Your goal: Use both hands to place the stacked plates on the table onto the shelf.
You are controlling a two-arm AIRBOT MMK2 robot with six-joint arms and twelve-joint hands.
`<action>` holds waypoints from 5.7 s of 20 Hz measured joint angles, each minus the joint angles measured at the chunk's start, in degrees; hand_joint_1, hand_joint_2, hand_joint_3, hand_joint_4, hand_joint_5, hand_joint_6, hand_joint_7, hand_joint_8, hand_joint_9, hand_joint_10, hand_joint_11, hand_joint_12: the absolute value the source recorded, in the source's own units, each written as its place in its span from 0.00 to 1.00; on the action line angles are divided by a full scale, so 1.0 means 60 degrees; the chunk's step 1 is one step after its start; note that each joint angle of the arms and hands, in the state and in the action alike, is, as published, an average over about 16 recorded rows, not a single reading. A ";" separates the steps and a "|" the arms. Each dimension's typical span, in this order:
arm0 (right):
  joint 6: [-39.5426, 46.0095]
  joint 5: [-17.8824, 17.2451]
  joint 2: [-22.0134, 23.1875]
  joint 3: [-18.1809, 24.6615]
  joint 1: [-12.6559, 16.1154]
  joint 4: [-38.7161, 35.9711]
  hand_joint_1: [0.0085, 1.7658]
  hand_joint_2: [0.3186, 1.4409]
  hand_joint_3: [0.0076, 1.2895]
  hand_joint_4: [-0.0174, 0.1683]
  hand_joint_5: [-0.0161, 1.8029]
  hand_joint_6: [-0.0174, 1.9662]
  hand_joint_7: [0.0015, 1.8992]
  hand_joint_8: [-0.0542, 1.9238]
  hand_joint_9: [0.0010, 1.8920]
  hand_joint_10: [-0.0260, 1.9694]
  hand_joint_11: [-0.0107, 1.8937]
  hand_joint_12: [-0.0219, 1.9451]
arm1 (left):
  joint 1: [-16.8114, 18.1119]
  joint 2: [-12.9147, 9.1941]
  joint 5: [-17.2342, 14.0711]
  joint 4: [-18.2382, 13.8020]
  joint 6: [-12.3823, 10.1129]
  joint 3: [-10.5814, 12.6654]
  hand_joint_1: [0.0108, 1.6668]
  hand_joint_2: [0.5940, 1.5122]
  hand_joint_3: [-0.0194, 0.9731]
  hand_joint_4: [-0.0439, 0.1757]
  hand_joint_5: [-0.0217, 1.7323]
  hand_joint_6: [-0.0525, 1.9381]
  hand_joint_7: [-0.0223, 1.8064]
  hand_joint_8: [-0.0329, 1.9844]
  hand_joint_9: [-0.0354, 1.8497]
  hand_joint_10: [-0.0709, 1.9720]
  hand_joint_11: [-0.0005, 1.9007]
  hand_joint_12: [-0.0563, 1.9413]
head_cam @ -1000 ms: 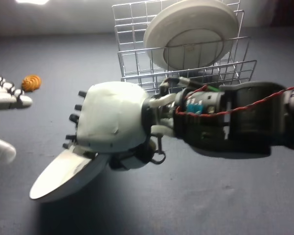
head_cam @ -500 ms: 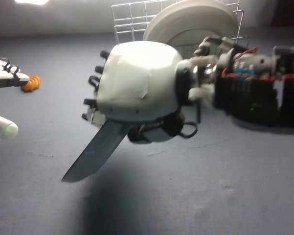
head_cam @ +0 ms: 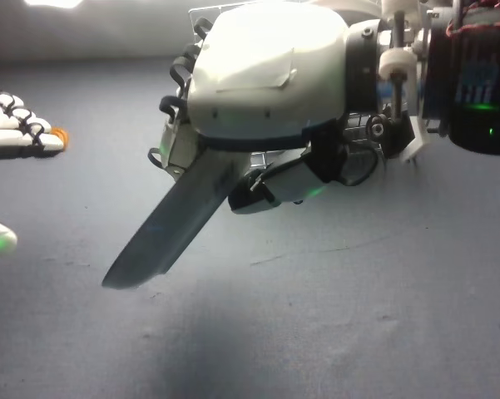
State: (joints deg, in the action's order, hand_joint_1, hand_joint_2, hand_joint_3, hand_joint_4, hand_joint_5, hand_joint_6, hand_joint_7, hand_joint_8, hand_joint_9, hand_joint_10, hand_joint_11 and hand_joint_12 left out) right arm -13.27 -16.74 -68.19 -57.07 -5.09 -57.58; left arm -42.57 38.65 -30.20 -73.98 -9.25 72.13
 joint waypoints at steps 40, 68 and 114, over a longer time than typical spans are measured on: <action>0.7655 0.1081 0.0729 -0.1750 0.1303 -0.4146 0.68 0.60 0.00 0.07 0.53 0.43 0.58 0.50 0.68 0.21 0.52 0.52 | 0.1147 -0.0159 -0.5553 -0.1204 0.0535 0.0126 0.01 0.53 0.04 0.21 0.04 0.03 0.02 0.02 0.03 0.04 0.01 0.03; 0.7828 0.3615 0.0162 -0.1829 0.0462 -0.3828 0.69 0.60 0.01 0.06 0.52 0.45 0.57 0.54 0.60 0.40 0.50 0.56 | 0.4517 -0.0647 -0.7478 -0.3073 -0.0505 -0.0326 0.00 0.53 0.04 0.21 0.03 0.03 0.02 0.02 0.03 0.04 0.01 0.03; 0.6510 0.3156 0.1010 -0.1356 0.0890 -0.3711 0.44 0.64 0.01 0.09 0.39 0.03 0.45 0.04 0.42 0.10 0.23 0.60 | 0.4119 -0.0570 -0.8943 -0.2882 0.1031 -0.0487 0.00 0.52 0.04 0.21 0.03 0.03 0.02 0.02 0.03 0.04 0.01 0.02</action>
State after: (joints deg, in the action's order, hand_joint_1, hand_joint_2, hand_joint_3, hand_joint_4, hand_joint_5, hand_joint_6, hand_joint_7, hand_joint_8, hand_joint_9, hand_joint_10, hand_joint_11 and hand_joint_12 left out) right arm 25.78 2.20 -62.13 -65.21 0.25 -79.85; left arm -17.85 35.24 -83.86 -91.27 -3.06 69.21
